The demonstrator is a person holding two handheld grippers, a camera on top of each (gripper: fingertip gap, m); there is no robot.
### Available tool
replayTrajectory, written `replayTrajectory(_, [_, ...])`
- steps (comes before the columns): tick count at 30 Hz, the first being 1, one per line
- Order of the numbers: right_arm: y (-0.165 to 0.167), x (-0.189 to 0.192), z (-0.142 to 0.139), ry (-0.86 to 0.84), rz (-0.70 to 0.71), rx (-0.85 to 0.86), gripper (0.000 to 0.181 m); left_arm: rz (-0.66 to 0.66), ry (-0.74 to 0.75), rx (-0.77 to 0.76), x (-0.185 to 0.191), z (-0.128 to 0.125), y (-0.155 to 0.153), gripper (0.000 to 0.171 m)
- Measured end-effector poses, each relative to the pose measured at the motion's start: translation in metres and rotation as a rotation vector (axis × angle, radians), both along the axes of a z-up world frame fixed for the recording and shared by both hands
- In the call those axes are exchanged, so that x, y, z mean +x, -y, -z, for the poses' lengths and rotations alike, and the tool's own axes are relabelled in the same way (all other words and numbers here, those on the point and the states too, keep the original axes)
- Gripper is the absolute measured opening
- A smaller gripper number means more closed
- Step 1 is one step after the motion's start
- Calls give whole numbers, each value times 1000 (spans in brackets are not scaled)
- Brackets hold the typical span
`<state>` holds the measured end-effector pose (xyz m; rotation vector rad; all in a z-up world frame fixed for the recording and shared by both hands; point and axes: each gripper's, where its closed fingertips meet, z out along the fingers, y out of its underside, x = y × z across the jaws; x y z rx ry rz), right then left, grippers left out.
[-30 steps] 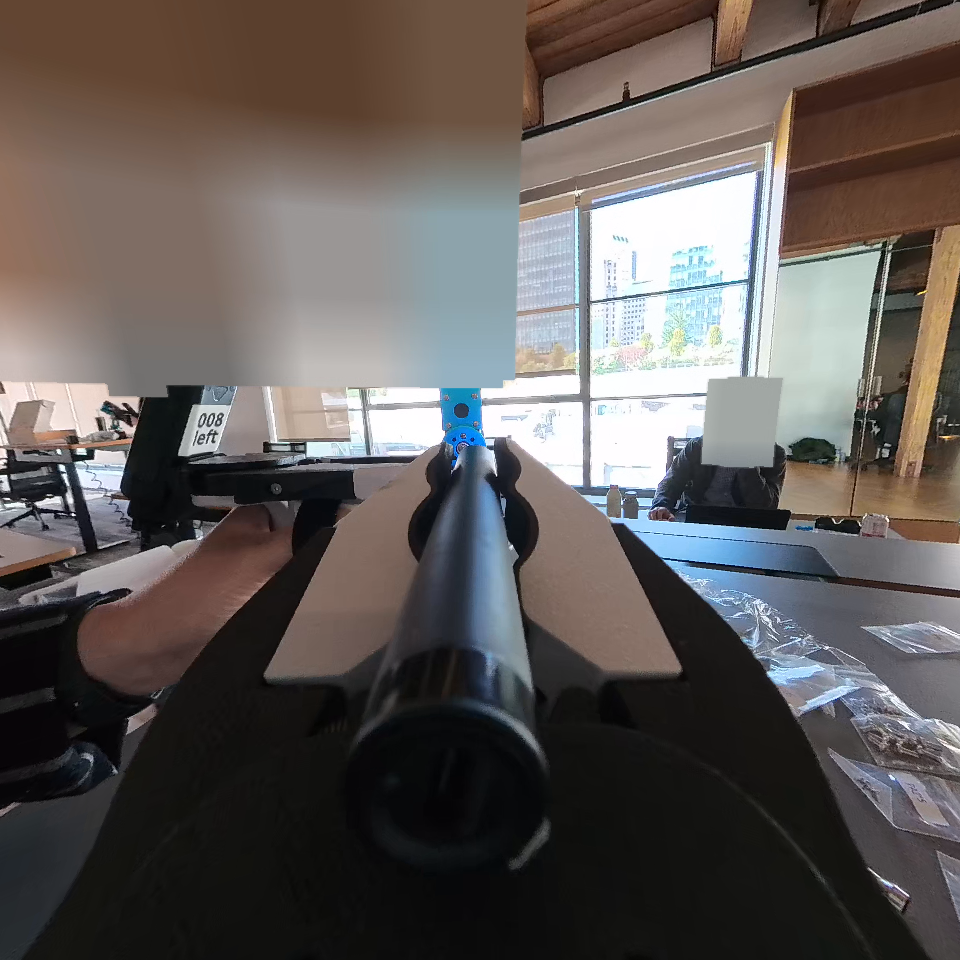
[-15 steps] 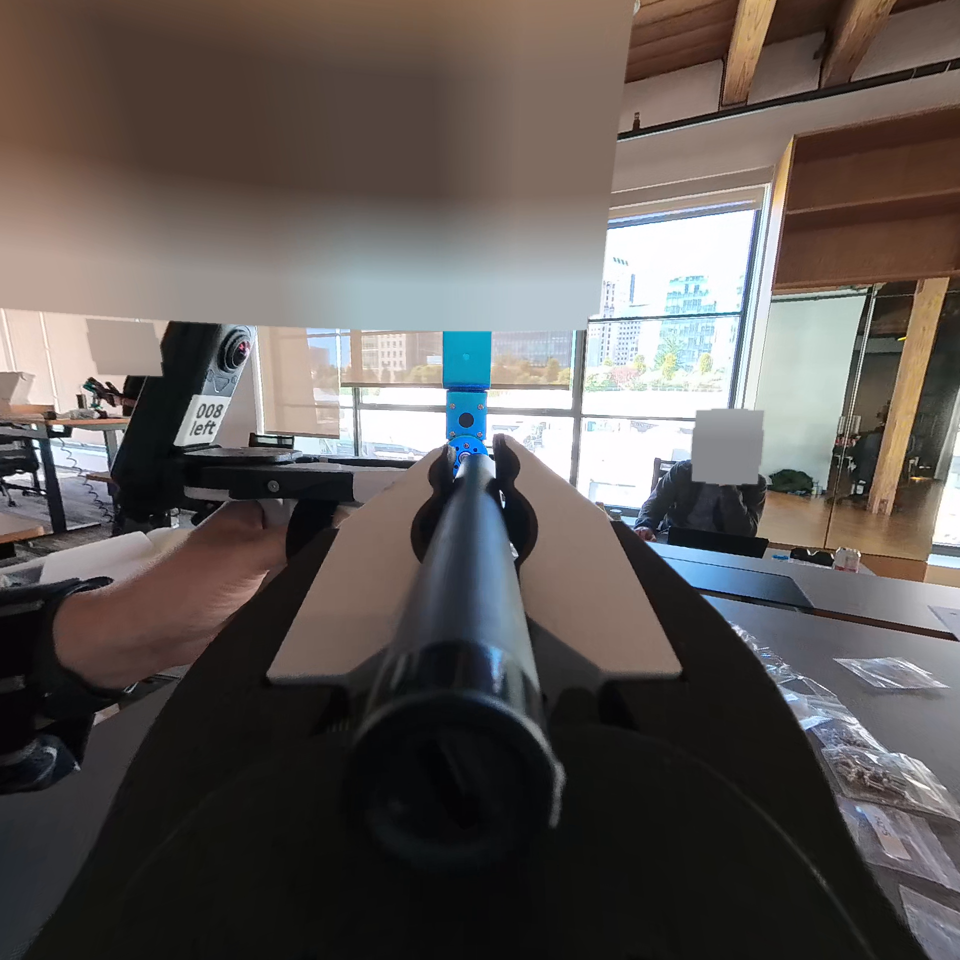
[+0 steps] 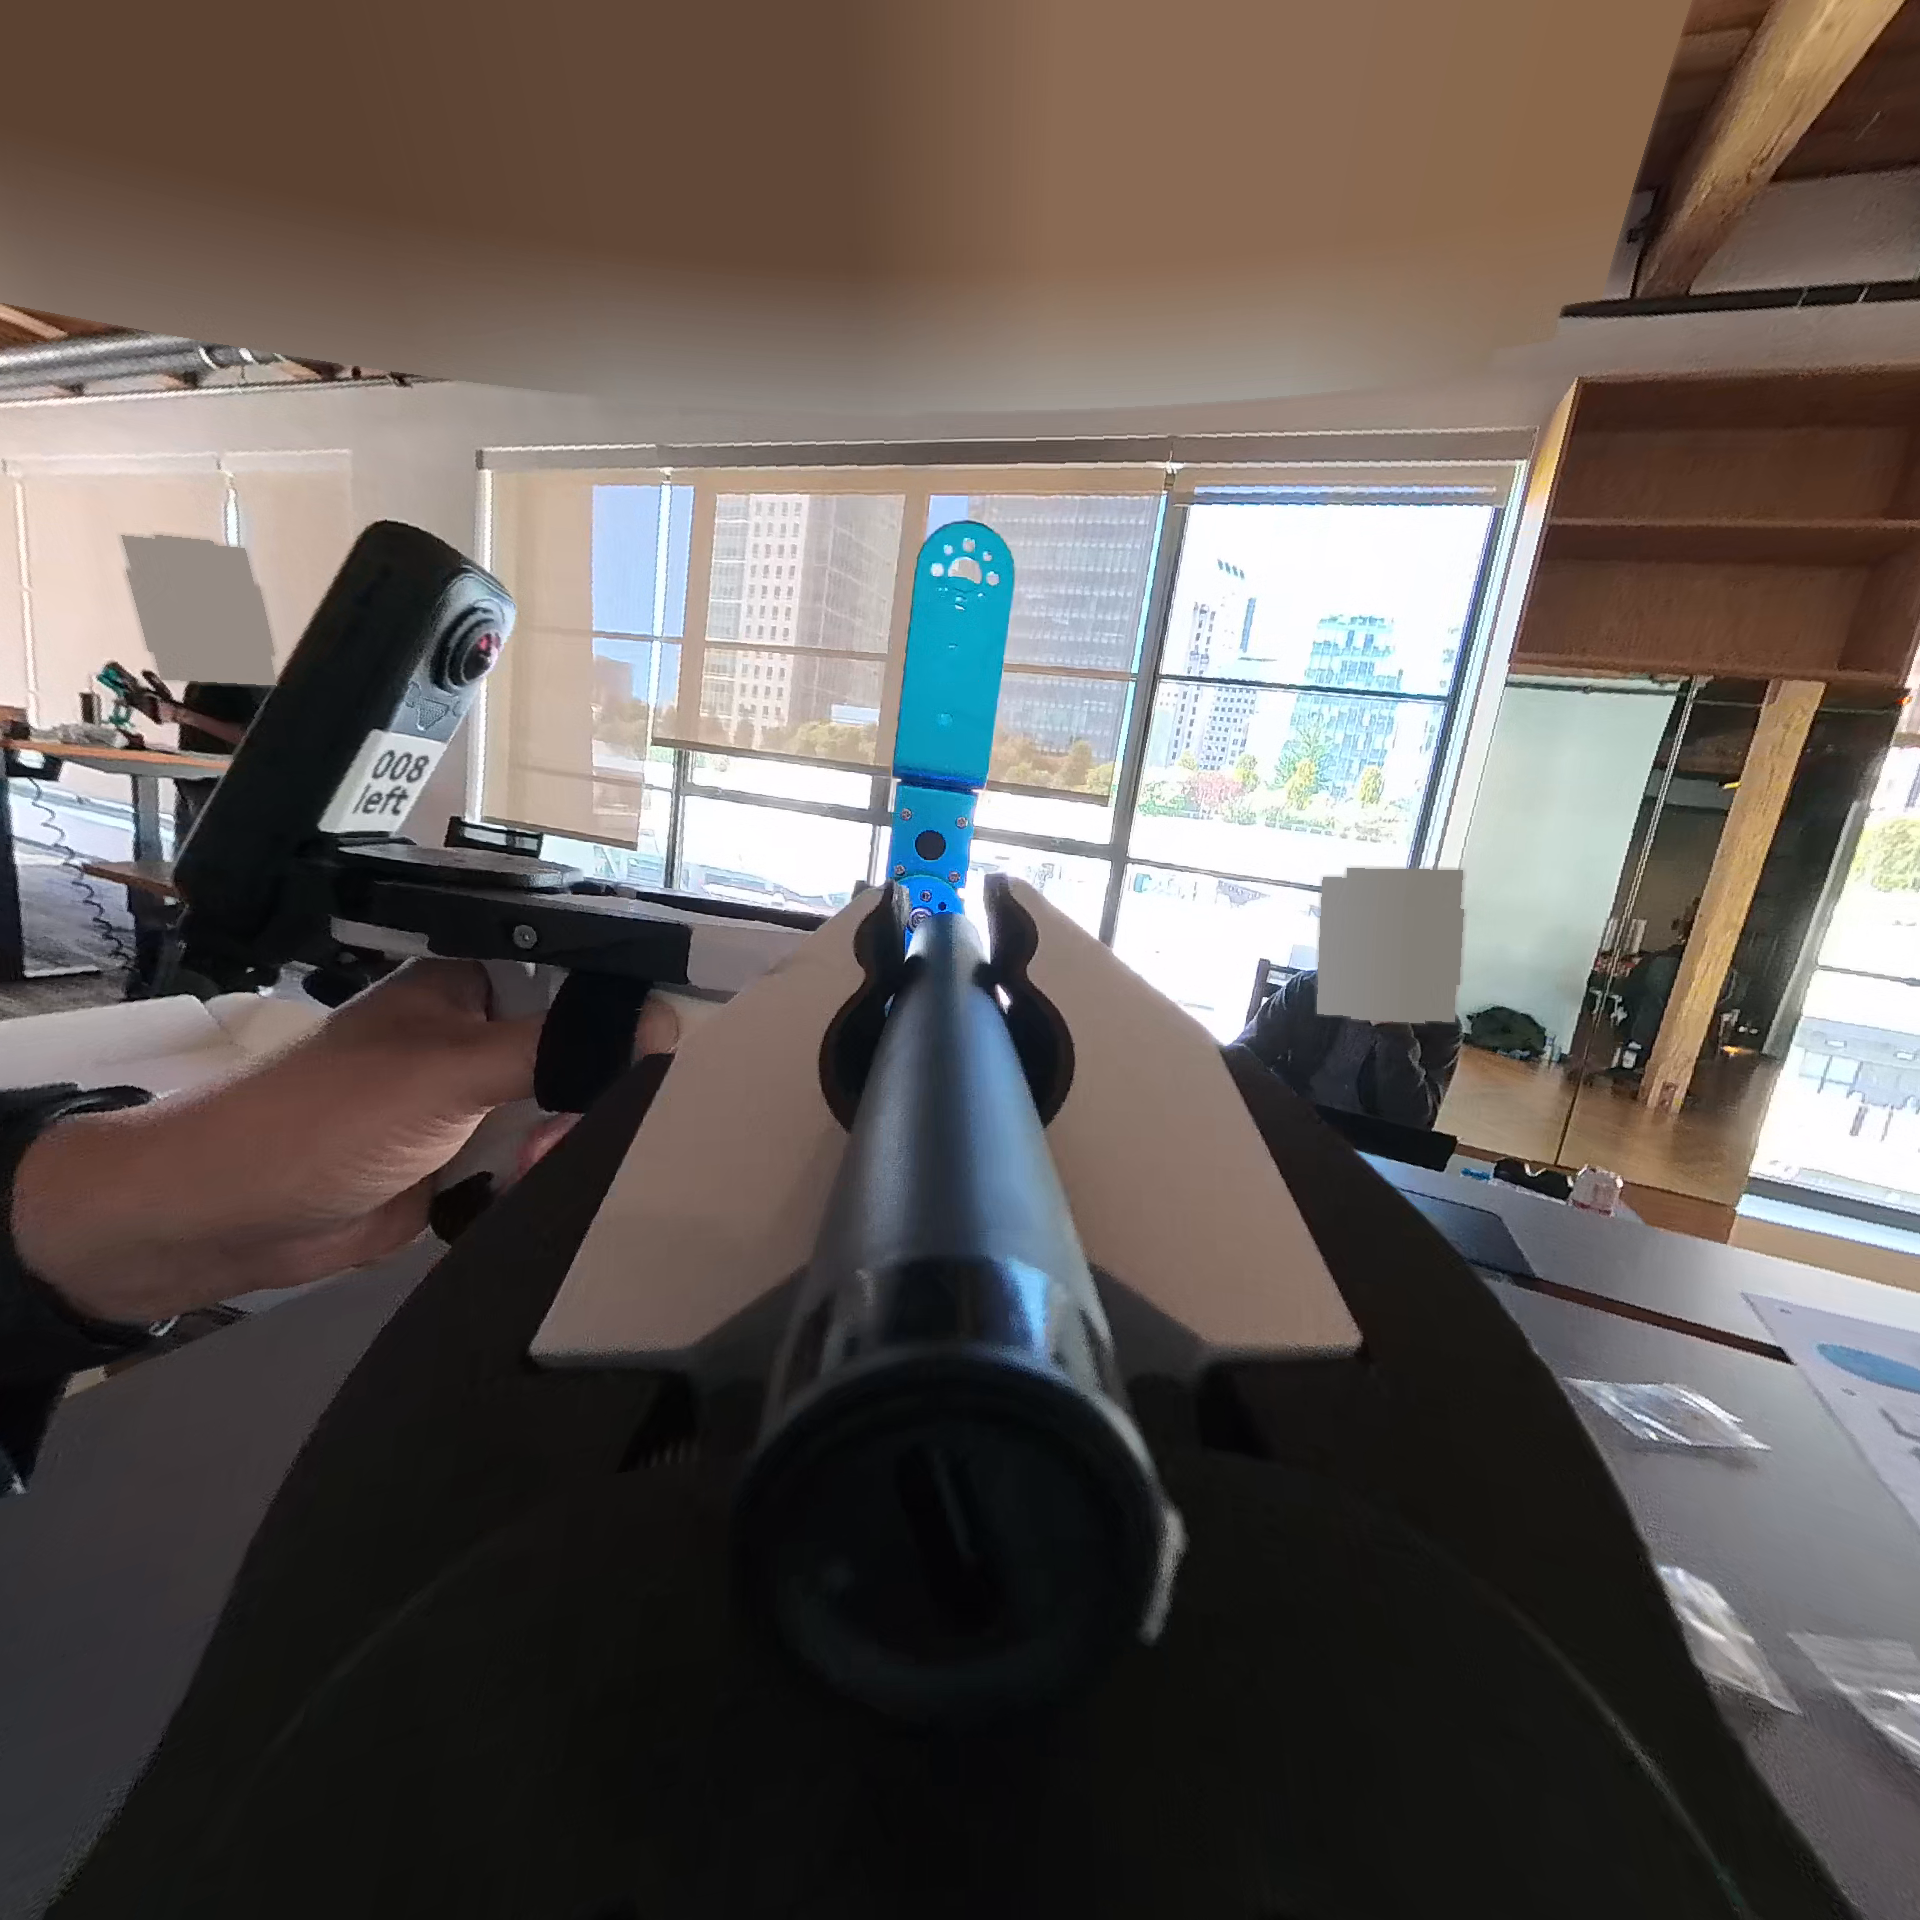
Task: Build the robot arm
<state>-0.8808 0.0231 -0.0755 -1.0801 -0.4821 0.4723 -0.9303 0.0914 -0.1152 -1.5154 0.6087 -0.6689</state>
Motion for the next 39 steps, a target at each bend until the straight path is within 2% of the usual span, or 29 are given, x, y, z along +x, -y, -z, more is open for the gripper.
replayTrajectory(6, [1,-2,-1,78,35,55,17,1,1,1,0,0,0,61])
replayTrajectory(22, [0,-3,0,126,10,79,16,9,-6,4,0,0,0,61])
replayTrajectory(29, [-1,-4,1,226,-2,60,17,24,-19,-2,0,1,0,61])
replayTrajectory(39, [-3,-5,4,260,-9,45,17,30,-22,-3,-1,1,1,61])
